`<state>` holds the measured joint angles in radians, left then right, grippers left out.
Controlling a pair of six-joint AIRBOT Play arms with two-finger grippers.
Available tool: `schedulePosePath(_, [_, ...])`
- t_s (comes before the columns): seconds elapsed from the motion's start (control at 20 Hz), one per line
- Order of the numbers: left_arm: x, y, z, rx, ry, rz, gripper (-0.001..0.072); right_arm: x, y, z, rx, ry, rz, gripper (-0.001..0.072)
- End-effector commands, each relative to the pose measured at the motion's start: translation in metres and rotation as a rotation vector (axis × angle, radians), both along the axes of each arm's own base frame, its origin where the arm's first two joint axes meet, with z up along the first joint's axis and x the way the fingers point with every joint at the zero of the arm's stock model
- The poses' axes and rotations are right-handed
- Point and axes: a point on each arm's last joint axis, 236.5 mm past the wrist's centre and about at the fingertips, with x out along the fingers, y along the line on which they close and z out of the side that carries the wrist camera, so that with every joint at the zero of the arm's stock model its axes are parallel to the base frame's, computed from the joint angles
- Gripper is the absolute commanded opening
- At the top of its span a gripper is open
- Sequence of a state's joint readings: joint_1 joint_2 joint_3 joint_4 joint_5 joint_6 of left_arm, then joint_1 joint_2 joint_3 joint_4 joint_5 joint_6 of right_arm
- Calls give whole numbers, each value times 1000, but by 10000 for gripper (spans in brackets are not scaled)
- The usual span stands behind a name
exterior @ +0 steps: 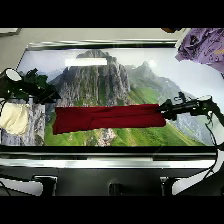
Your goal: Fold the clothes and pants, and hang the long-sleeved shirts on hangers.
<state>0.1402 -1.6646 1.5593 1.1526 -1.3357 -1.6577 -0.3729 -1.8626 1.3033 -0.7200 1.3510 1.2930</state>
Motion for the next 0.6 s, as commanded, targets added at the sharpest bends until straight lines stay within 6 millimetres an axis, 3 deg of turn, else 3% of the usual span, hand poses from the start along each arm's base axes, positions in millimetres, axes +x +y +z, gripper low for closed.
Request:
schedulePosePath(0.0, [0, 0, 1, 0, -1, 3, 455, 0, 21, -8, -23, 3, 48, 167])
schedulePosePath(0.05, [0, 0, 1, -1, -1, 3, 452, -1, 22, -5, -19, 3, 52, 32])
schedulePosePath(0.15, [0, -4, 1, -2, 0, -5, 420, 1, 14, 9, -48, 0, 26, 29])
schedulePosePath(0.2, [0, -10, 1, -10, -1, -15, 245, 3, 7, 19, -83, 2, 2, 29])
schedulePosePath(0.25, [0, -20, 2, -20, -2, -32, 17, 5, 0, 31, -129, 10, -24, 29])
schedulePosePath(0.4, [5, -70, -1, -64, -28, -93, 15, 4, -14, 80, -216, -19, -53, 28])
schedulePosePath(0.55, [8, -148, -8, -124, -70, -176, 15, 7, -37, 135, -354, -108, -81, 27])
